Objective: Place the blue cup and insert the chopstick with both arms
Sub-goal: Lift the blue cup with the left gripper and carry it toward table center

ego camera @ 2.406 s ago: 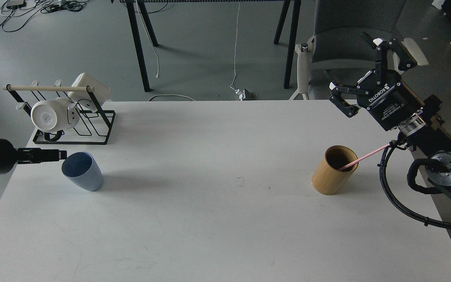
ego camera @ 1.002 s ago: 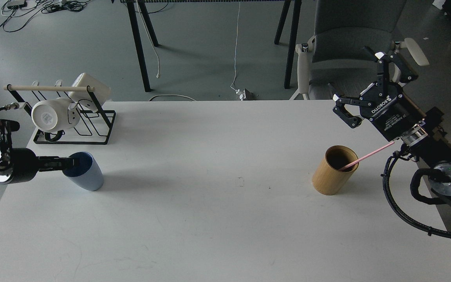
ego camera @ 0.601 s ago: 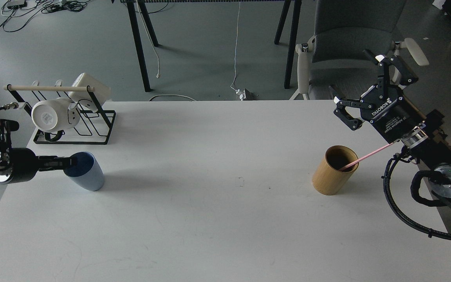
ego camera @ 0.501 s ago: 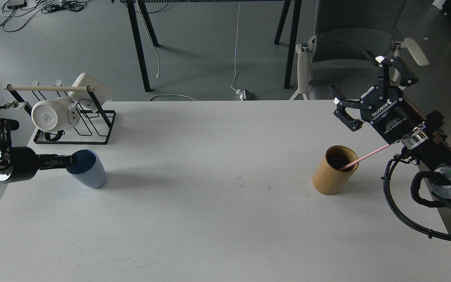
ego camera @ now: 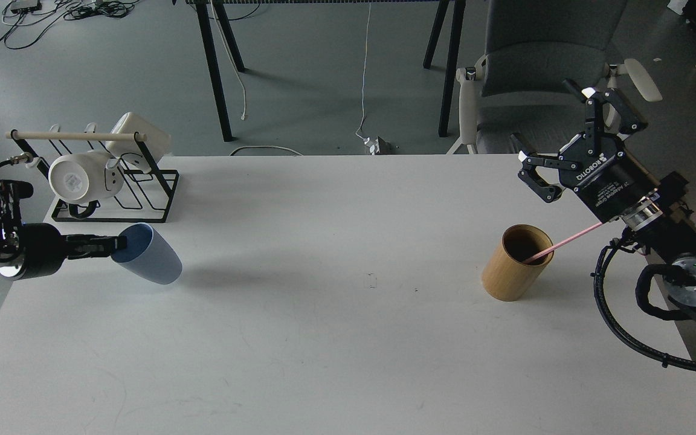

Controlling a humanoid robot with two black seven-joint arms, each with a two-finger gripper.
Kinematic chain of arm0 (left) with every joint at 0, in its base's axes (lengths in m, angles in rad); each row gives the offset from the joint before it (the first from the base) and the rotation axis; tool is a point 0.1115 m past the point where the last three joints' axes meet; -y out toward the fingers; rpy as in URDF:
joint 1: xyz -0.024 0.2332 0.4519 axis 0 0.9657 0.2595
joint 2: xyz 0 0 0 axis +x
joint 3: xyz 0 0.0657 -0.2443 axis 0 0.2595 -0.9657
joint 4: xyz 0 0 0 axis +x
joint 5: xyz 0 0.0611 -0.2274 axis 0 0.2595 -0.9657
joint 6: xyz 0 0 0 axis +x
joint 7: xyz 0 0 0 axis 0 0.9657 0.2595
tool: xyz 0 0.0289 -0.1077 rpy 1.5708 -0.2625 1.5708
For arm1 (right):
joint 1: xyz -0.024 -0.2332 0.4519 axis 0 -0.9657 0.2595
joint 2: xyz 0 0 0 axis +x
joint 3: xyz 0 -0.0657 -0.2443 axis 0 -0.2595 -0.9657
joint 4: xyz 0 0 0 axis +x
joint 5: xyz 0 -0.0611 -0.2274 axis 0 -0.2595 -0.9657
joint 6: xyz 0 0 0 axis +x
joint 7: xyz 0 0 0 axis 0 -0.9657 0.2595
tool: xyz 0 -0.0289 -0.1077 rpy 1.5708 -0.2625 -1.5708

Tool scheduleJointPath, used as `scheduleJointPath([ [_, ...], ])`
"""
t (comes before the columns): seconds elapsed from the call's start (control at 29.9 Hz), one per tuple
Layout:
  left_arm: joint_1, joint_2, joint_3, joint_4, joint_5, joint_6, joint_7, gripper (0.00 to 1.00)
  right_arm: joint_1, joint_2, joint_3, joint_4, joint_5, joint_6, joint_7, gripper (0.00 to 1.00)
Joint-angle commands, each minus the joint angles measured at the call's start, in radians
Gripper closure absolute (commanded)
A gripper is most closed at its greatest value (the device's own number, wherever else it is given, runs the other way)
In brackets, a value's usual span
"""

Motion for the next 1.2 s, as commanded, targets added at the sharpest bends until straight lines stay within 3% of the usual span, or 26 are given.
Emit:
scheduleJointPath([
  [0.0,-0.026,0.003,-0.006,-0.083,-0.057,-0.001,0.0,0.96,0.001,-0.001,0.043,-0.013,0.0,0.0,0.0,0.03],
  [0.27,-0.207,-0.199,0.05,-0.096,-0.086,-0.027,0.0,0.96,0.003,-0.009,0.129,-0.041,0.005,0.0,0.0,0.03],
  [0.53,-0.485,-0.552,0.395,0.089,-0.086,-0.028,0.0,0.96,0.009,-0.01,0.161,-0.087,0.012,-0.003,0.0,0.03],
  [0.74,-0.565,-0.615,0.498,0.092,-0.019,-0.028,0.0,0.96,0.003,-0.009,0.155,-0.108,0.012,-0.003,0.0,0.03],
  [1.17,-0.539,-0.681,0.504,0.092,0.093,-0.028,0.0,0.96,0.001,-0.006,0.149,-0.116,0.011,-0.006,0.0,0.03],
])
